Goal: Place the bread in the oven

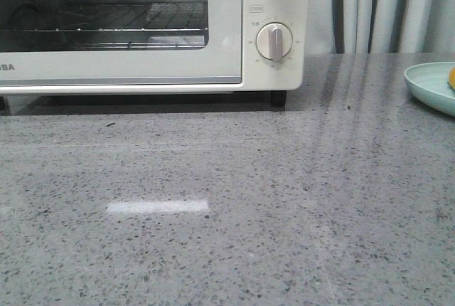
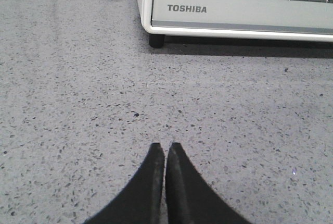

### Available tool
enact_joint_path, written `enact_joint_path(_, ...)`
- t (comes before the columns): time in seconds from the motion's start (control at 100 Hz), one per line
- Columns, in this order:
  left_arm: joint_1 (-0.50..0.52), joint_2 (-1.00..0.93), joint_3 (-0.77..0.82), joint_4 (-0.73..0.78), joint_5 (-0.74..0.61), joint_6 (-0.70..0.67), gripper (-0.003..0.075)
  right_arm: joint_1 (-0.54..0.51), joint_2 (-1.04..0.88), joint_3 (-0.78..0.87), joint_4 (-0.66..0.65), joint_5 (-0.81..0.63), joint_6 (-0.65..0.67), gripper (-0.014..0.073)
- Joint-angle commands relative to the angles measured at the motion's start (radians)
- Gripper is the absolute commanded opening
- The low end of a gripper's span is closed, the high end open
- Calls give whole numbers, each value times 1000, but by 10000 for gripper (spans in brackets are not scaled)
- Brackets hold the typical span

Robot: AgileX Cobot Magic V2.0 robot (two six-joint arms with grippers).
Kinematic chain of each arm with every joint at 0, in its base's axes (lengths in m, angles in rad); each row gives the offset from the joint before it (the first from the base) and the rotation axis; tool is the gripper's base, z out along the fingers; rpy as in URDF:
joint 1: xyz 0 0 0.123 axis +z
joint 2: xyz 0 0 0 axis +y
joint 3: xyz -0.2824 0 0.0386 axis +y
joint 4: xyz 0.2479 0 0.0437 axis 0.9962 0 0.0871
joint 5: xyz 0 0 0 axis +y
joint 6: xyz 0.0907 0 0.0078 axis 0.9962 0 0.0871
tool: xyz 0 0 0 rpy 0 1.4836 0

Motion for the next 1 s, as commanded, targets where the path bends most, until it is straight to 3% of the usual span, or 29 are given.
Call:
enact_joint_path(0.0, 4, -26, 22, -5, -45, -4, -21, 4, -22, 13, -5, -68, -9, -69)
enact_joint_path(0.79, 4, -26, 22, 5, -84, -4, -21, 4, -22, 11, -13, -71, -9, -69)
enact_joint_path(0.93, 4, -26, 22, -16, -168, -4, -21, 4, -22, 11, -3, -202, 8, -69)
enact_joint_path(0.99, 4, -26, 22, -92, -235, -10, -21, 4, -22, 11, 115, -363, 70, -69)
